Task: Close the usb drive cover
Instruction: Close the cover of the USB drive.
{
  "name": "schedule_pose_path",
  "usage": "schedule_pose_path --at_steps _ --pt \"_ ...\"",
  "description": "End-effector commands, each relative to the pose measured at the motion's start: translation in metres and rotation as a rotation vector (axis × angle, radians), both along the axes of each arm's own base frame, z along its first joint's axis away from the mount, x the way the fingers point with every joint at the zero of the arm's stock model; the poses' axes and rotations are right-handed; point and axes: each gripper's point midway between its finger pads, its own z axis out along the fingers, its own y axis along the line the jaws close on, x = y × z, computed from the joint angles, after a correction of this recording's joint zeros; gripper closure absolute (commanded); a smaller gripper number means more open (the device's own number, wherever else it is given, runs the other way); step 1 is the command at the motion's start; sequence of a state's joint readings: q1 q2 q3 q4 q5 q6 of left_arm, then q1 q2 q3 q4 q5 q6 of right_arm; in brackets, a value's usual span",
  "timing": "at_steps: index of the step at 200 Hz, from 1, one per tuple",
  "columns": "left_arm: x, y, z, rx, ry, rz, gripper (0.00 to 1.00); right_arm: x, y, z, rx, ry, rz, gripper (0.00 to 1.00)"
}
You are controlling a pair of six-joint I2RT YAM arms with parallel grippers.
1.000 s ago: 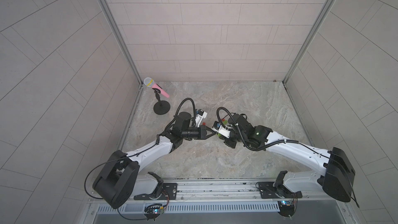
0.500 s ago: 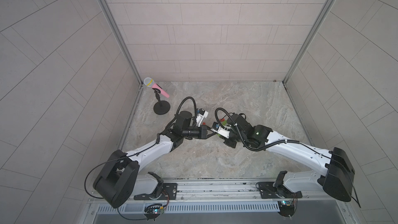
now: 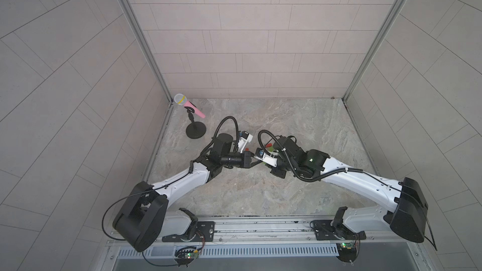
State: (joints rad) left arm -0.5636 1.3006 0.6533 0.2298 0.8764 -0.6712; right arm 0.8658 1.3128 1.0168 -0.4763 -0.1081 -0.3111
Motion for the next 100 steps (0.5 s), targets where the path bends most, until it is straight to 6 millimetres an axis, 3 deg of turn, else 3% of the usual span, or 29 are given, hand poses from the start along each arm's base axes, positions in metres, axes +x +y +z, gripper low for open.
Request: schedule_pose_path --at_steps 1,100 --pt "-0.002 -0.001 -0.010 0.034 0.014 -0.010 0.93 0.006 0.022 0.038 0.125 -0.074 0.026 0.84" --pt "-0.010 -0.007 -0.014 0.020 0.051 -0.061 0.93 0.013 0.043 0.066 0.242 -0.100 0.040 0.85"
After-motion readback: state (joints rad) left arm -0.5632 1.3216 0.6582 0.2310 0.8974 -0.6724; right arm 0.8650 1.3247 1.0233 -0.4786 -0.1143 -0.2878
